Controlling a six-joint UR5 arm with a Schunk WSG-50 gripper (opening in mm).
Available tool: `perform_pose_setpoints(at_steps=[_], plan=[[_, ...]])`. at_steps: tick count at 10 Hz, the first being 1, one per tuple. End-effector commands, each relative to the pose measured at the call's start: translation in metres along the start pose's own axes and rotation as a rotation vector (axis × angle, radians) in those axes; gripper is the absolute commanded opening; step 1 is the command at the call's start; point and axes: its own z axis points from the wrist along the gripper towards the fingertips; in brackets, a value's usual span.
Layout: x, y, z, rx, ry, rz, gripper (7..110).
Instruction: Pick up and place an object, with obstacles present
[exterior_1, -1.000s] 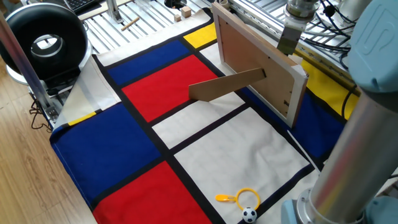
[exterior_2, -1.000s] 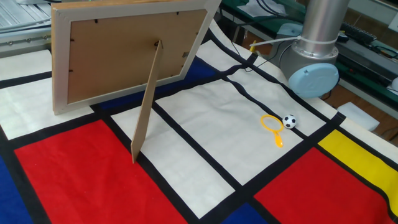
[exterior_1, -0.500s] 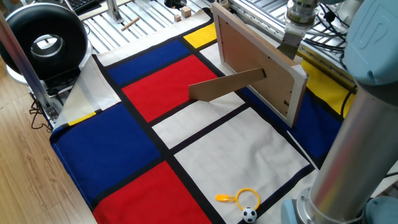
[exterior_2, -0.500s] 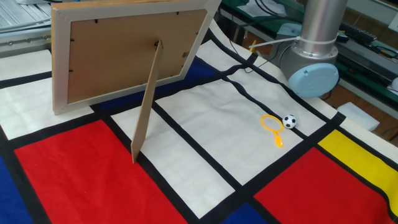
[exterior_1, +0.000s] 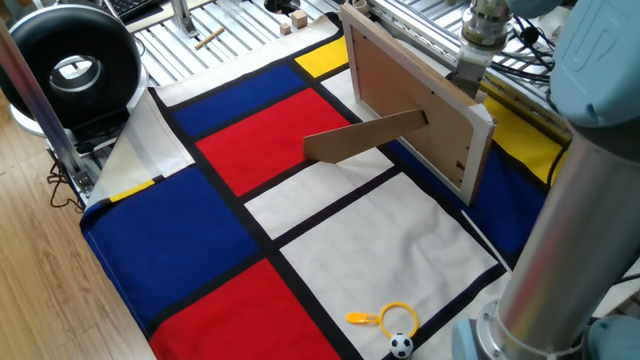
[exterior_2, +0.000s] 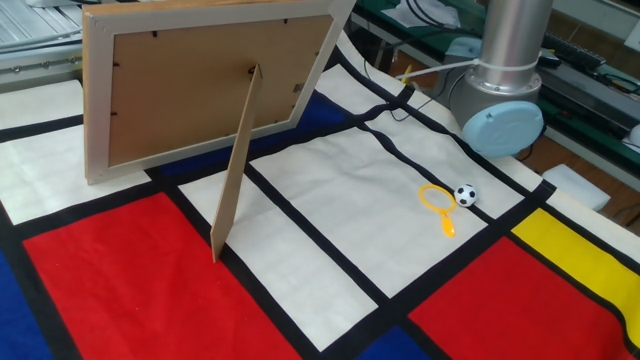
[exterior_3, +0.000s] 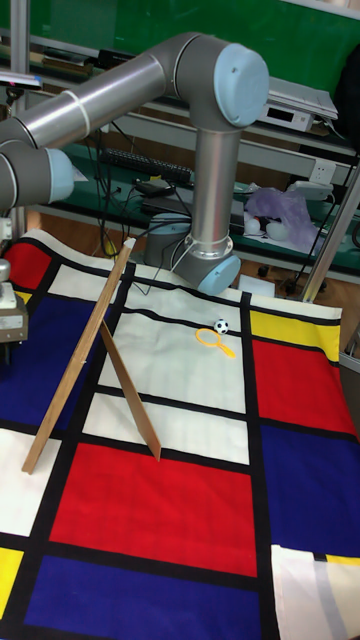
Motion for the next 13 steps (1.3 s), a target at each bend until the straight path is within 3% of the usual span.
perform_pose_setpoints(at_steps=[1,5,10,11,13], plan=[[0.000,-0.003,0.008,0.001,-0.007,0.012,88],[0.007,-0.004,0.019,0.000,-0.016,0.015,88],[0.010,0.000,0.020,-0.016,-0.015,0.049,88],[0.013,0.000,0.018,-0.017,-0.012,0.054,66],[0.014,-0.001,0.018,-0.014,-0.012,0.058,66]])
